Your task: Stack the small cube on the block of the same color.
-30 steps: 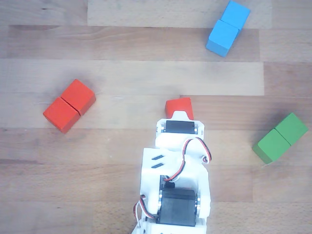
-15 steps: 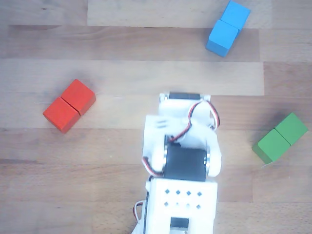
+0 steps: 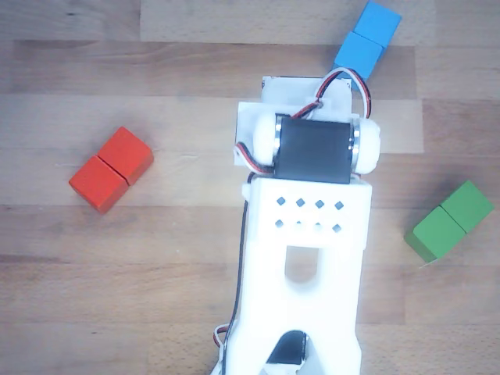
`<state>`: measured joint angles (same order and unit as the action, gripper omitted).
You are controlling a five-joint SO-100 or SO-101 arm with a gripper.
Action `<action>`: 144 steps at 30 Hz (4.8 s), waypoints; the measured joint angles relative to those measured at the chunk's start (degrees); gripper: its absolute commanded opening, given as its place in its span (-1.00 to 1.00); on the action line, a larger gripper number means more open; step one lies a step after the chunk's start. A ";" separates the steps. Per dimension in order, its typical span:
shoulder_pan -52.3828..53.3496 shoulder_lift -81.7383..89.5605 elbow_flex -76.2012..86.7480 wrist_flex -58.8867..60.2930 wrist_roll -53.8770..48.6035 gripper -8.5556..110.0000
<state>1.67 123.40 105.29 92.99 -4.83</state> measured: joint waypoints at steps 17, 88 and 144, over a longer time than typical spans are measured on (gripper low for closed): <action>0.00 -6.42 6.42 -2.46 -12.22 -0.85; 1.76 -12.48 24.26 -18.37 -18.98 -0.34; 2.29 -12.48 30.50 -29.71 -18.90 -0.61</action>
<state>3.96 110.92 135.79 63.28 -23.73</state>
